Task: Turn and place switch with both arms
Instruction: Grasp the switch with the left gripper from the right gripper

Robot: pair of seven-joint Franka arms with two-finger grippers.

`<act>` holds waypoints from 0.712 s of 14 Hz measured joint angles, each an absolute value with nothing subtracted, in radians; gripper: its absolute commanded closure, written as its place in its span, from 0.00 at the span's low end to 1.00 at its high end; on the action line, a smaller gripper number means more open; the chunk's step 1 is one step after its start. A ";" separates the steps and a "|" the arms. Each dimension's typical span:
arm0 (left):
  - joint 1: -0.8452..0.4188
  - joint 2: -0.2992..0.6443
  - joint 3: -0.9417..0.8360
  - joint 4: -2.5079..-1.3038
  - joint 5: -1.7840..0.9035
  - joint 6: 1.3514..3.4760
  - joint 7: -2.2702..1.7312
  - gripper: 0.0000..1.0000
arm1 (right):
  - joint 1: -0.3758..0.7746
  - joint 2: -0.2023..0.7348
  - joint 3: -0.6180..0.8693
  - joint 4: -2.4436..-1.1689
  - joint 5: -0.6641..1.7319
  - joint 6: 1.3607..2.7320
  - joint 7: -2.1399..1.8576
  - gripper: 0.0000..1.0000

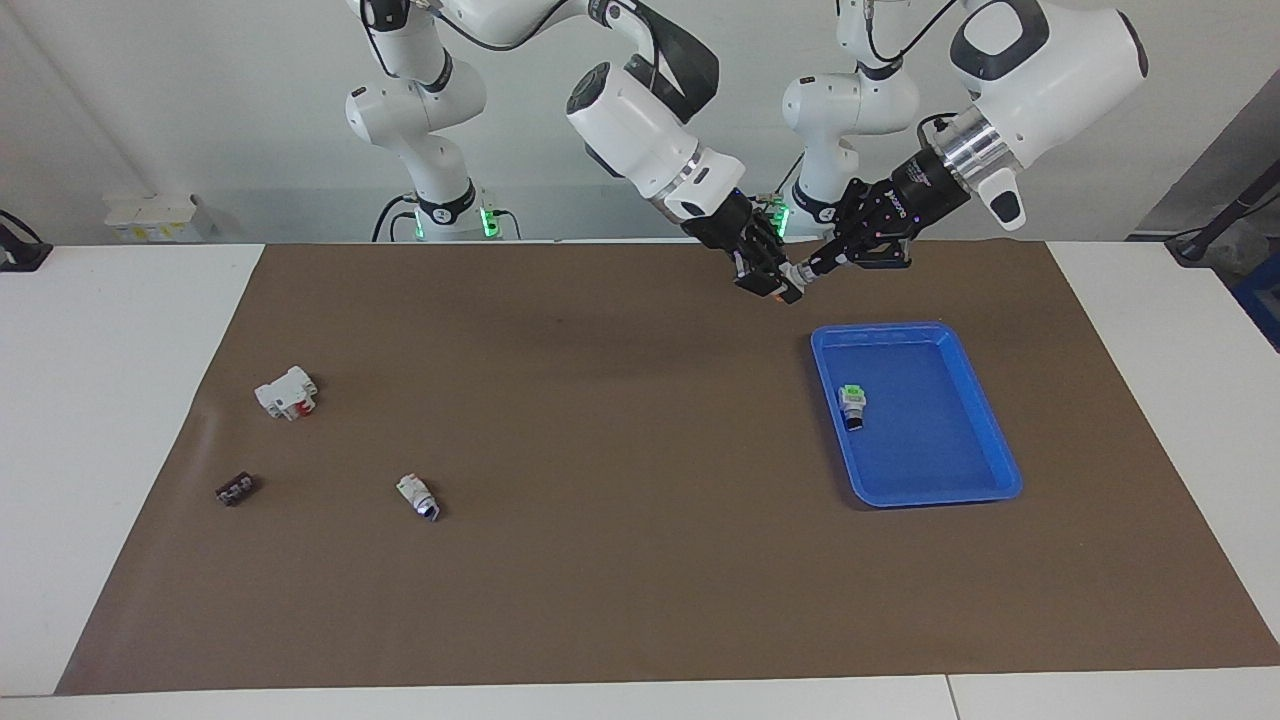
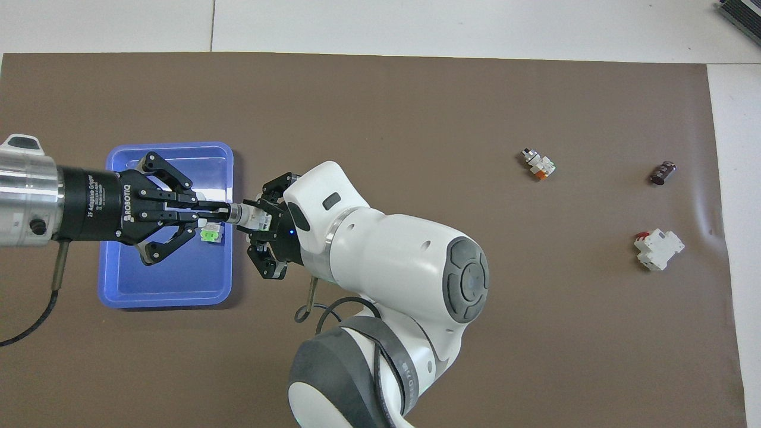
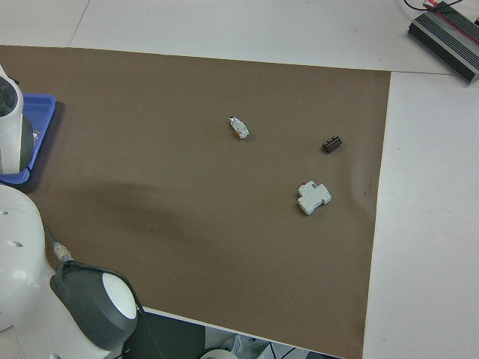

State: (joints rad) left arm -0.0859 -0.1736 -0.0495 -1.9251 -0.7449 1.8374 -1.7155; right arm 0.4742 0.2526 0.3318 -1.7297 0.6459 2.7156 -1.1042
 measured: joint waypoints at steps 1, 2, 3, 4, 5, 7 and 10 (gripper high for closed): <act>-0.086 -0.174 -0.050 -1.925 -0.744 1.839 -1.734 1.00 | 0.474 0.253 0.332 -1.729 0.646 2.716 -1.104 1.00; -0.086 -0.174 -0.050 -1.926 -0.743 1.840 -1.755 1.00 | 0.474 0.254 0.332 -1.729 0.646 2.716 -1.104 1.00; -0.086 -0.174 -0.050 -1.926 -0.743 1.841 -1.773 1.00 | 0.474 0.254 0.332 -1.729 0.646 2.717 -1.104 1.00; -0.086 -0.174 -0.051 -1.926 -0.743 1.843 -1.794 1.00 | 0.474 0.255 0.332 -1.728 0.646 2.718 -1.104 1.00; -0.086 -0.174 -0.051 -1.927 -0.743 1.847 -1.814 1.00 | 0.474 0.256 0.331 -1.727 0.646 2.719 -1.104 1.00; -0.086 -0.174 -0.052 -1.928 -0.743 1.851 -1.840 1.00 | 0.474 0.257 0.331 -1.727 0.646 2.720 -1.104 1.00; -0.087 -0.174 -0.053 -1.928 -0.743 1.855 -1.864 1.00 | 0.474 0.258 0.331 -1.726 0.646 2.722 -1.104 1.00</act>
State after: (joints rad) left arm -0.0867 -0.1736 -0.0530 -1.9282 -0.7429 1.8546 -1.8639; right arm 0.4740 0.2577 0.3307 -1.7264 0.6459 2.7221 -1.1042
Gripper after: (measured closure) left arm 0.907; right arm 0.665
